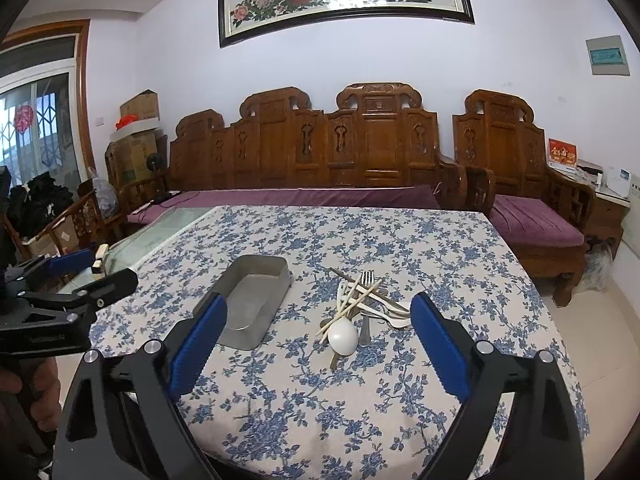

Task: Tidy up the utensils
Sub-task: 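Move the left tool down toward the utensil pile, then grasp a wooden chopstick with the left tool and lift it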

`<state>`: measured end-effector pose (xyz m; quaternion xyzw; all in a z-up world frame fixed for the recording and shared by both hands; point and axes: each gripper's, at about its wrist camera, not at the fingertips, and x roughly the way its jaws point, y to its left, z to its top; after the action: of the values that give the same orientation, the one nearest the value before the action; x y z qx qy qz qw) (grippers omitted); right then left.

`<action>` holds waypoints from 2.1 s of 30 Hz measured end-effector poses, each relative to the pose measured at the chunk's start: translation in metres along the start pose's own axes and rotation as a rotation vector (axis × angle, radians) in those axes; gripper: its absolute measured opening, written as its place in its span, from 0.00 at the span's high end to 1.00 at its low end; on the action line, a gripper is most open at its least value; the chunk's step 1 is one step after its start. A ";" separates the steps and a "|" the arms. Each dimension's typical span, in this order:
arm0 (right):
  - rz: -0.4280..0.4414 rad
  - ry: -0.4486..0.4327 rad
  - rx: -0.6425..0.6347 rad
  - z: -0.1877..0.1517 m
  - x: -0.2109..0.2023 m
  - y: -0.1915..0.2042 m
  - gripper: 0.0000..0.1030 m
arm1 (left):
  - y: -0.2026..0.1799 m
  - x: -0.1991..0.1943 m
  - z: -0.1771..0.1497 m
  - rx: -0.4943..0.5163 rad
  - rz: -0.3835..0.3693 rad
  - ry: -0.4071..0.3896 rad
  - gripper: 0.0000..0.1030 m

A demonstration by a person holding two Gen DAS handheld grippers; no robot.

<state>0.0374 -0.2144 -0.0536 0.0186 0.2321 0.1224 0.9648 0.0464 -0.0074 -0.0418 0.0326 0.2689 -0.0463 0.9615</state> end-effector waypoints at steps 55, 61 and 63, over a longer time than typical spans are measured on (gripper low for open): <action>0.000 0.342 0.023 -0.047 0.183 -0.137 0.45 | -0.145 0.321 0.007 0.336 -0.302 0.514 0.71; 0.003 0.358 0.030 -0.055 0.183 -0.141 0.45 | -0.147 0.343 0.004 0.383 -0.261 0.533 0.72; 0.008 0.358 0.033 -0.055 0.183 -0.141 0.45 | -0.146 0.345 0.005 0.390 -0.252 0.531 0.76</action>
<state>0.2020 -0.3077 -0.1969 0.0136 0.4020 0.1237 0.9071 0.3268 -0.1781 -0.2223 0.1929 0.4977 -0.2048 0.8204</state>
